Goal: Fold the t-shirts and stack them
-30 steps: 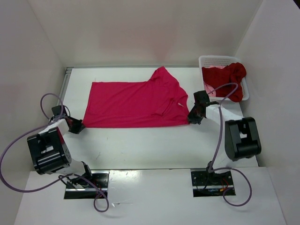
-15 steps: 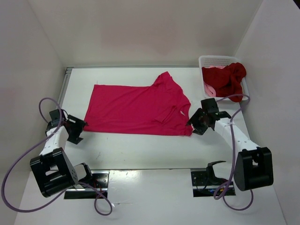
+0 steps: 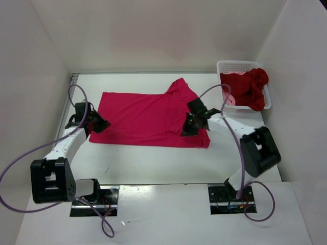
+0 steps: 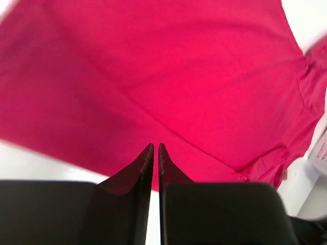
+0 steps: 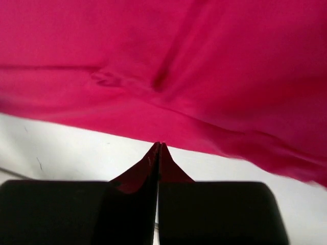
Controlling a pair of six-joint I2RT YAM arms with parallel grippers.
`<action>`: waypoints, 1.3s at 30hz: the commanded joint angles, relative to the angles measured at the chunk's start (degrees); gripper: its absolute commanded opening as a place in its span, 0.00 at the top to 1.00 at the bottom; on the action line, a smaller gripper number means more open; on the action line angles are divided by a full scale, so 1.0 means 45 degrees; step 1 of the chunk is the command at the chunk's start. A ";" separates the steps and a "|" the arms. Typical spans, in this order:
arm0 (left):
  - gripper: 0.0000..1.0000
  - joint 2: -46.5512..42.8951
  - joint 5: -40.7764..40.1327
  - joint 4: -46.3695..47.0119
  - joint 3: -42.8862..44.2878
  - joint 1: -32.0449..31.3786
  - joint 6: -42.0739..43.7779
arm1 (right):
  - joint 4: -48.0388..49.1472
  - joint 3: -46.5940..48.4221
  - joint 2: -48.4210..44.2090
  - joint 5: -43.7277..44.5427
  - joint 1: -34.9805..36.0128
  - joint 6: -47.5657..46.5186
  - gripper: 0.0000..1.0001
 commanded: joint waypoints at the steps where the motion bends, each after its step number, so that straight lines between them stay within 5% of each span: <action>1: 0.86 0.1075 -0.0365 0.1239 0.0517 -0.0603 0.0190 | 0.1588 0.1370 0.1490 -0.0174 0.1246 0.0214 1.00; 7: 0.83 0.1858 -0.0384 0.1826 -0.0205 -0.0604 0.0190 | 0.1941 0.1821 0.2550 0.0218 0.1365 0.0331 0.61; 29: 0.80 0.1684 -0.0638 0.1963 -0.1182 -0.0604 -0.0200 | 0.0691 0.2779 0.3860 0.2583 0.1365 0.0331 0.57; 39: 0.79 0.1567 -0.0638 0.2080 -0.1182 -0.0604 -0.0435 | 0.0984 0.2894 0.3724 0.1625 0.1365 0.0331 0.85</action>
